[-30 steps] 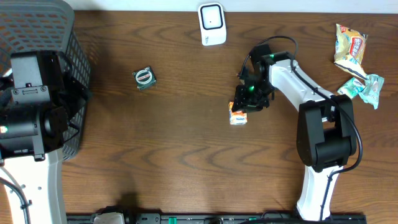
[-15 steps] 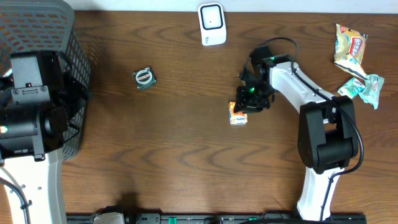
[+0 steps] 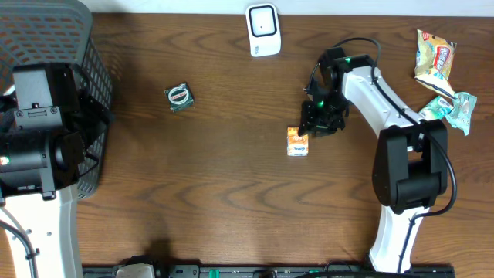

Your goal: Scan the item barcode

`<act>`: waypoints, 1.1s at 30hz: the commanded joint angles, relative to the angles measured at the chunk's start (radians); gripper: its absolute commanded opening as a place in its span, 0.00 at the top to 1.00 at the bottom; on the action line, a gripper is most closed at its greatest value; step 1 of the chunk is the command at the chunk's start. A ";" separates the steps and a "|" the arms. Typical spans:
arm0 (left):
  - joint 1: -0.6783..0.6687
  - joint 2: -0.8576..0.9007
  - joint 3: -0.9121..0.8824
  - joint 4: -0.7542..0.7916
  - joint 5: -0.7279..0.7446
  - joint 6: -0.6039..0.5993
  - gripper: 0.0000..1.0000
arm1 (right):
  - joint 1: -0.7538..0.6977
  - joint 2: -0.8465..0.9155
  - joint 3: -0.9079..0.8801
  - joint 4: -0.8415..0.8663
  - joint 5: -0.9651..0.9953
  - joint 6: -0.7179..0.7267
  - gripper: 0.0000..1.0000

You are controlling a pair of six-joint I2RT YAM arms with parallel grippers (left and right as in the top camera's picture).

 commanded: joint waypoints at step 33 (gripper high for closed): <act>0.005 0.001 -0.005 -0.003 -0.010 -0.016 0.02 | 0.050 0.008 -0.146 0.172 -0.021 0.038 0.78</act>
